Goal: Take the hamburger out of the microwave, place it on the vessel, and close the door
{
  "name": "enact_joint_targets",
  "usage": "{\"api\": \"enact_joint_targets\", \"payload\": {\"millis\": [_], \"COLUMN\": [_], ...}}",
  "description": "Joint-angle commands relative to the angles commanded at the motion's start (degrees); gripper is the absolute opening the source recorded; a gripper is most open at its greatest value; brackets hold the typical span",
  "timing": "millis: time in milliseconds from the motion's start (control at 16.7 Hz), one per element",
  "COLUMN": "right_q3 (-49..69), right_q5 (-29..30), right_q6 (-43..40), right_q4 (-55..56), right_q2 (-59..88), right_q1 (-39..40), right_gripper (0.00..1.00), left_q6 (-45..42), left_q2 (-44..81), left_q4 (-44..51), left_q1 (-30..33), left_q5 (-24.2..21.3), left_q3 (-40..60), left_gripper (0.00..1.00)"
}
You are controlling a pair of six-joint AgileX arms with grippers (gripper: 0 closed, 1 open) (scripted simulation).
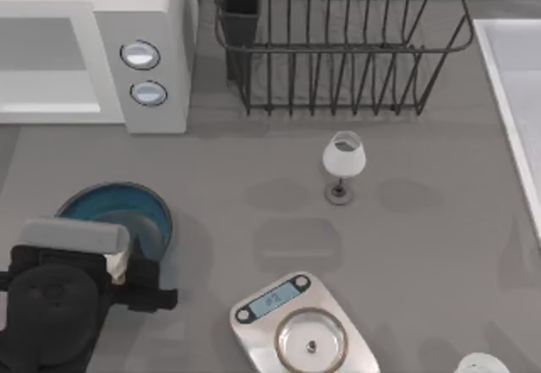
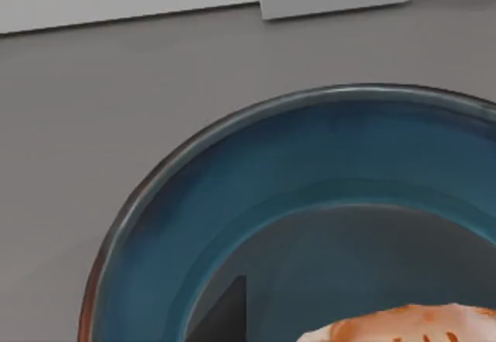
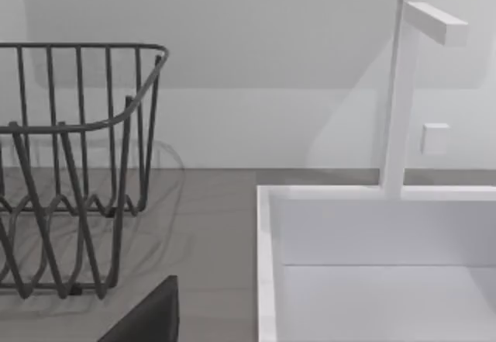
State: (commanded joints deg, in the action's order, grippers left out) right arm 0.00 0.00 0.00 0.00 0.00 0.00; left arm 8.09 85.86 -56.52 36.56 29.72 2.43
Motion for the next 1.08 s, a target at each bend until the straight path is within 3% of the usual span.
{"api": "enact_joint_targets", "payload": {"millis": [240,660,960,1080], "right_q3": [0.0,0.0,0.0,0.0], "right_q5": [0.0,0.0,0.0,0.0], "right_q6": [0.0,0.0,0.0,0.0], "right_q4": [0.0,0.0,0.0,0.0], "right_q2": [0.0,0.0,0.0,0.0], "right_q1": [0.0,0.0,0.0,0.0], "right_gripper": [1.0,1.0,1.0,1.0], "left_q6": [-0.6,-3.1,-3.4,-3.4], "left_q2": [2.7,19.7,20.9,20.9], "left_q4": [-2.1,-15.0,-16.2,-16.2], "left_q1": [-1.0,-6.0,-6.6,-6.6], "left_q5": [-0.9,-5.7,-6.2,-6.2], "left_q3": [0.9,5.7,6.2,6.2], "left_gripper": [0.0,0.0,0.0,0.15]}}
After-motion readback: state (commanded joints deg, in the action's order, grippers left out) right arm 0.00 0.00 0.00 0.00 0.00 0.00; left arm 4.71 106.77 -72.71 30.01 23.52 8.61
